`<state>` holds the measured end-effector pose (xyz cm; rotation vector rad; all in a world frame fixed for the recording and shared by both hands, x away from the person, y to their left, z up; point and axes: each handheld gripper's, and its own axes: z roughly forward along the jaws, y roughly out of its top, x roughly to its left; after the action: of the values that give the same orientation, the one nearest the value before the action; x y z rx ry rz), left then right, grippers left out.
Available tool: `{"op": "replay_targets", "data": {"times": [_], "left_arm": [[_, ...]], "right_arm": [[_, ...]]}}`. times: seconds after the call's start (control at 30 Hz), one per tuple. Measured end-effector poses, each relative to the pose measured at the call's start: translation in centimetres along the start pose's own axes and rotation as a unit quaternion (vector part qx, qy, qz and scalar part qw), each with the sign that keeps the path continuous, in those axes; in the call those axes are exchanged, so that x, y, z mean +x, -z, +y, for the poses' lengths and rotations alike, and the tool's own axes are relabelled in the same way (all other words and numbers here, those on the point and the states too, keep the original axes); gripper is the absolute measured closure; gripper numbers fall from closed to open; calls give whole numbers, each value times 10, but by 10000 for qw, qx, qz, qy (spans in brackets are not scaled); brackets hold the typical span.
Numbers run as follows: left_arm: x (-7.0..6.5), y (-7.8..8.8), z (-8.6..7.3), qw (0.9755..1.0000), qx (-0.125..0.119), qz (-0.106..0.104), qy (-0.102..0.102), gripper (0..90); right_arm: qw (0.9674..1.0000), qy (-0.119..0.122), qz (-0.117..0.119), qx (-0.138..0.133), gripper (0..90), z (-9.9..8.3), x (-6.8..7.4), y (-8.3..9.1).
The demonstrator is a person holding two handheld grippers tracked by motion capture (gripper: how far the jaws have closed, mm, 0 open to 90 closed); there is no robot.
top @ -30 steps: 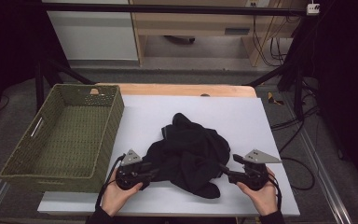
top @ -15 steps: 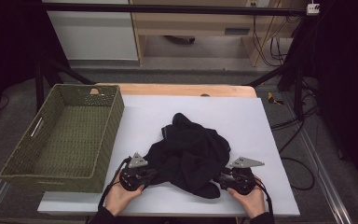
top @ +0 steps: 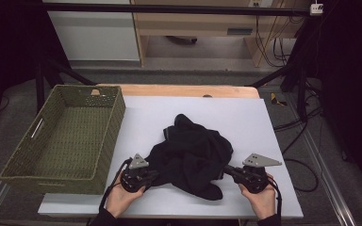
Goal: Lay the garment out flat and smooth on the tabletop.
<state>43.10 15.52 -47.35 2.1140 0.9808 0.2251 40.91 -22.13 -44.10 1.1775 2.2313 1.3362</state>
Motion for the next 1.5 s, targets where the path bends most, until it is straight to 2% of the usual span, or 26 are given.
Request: {"op": "replay_targets", "data": {"times": [0.03,0.07,0.1,0.13,0.17,0.23,0.33,0.37,0.43,0.47,0.63,0.67,0.77,0.93,1.0,1.13,1.23,1.37,1.5], "left_arm": [[0,0,0,10000,0,-4,-3,833],[0,0,0,10000,-2,0,-3,833],[0,0,0,10000,-3,1,-7,833],[0,0,0,10000,-4,3,-7,833],[0,0,0,10000,-5,3,-6,833],[0,0,0,10000,-7,3,-1,833],[0,0,0,10000,-7,-1,5,833],[0,0,0,10000,-7,-1,3,833],[0,0,0,10000,-7,-5,4,833],[0,0,0,10000,-8,-9,5,833],[0,0,0,10000,-12,-16,9,833],[0,0,0,10000,-15,-17,5,833],[1,1,0,10000,-18,-22,6,833],[1,1,0,10000,-31,-21,25,833],[1,1,0,10000,-35,-29,35,833],[3,2,1,9999,-65,-42,76,834],[2,3,1,9999,-80,-37,79,833],[3,4,0,9999,-126,-49,105,812],[4,5,0,9999,-132,-62,86,807]], "right_arm": [[10000,4,-18,11,900,-1,-1,-2],[10000,-17,-58,35,836,-3,-1,-3],[9999,-57,-134,27,663,-5,-3,-5],[9997,-114,-227,44,546,-7,-4,-8],[9994,-138,-284,110,511,-10,-6,-11],[9991,-253,-256,236,377,-17,-8,-18],[9981,-395,-208,434,288,-22,-8,-29],[9978,-404,-187,492,283,-22,-8,-33],[9975,-412,-124,554,312,-23,-8,-39],[9975,-391,-88,574,374,-23,-8,-41],[9976,-178,-138,656,817,-20,-5,-38],[9979,-135,-153,617,847,-19,-5,-36],[9986,-113,-145,501,873,-13,-4,-25],[9993,130,-131,326,880,-6,1,-14],[9996,193,-101,170,881,0,3,-8],[9992,351,-20,-208,883,20,10,8],[9976,539,69,-430,884,38,19,14],[9954,783,194,-509,885,62,32,3],[9946,941,267,-344,885,79,42,-23]]}}
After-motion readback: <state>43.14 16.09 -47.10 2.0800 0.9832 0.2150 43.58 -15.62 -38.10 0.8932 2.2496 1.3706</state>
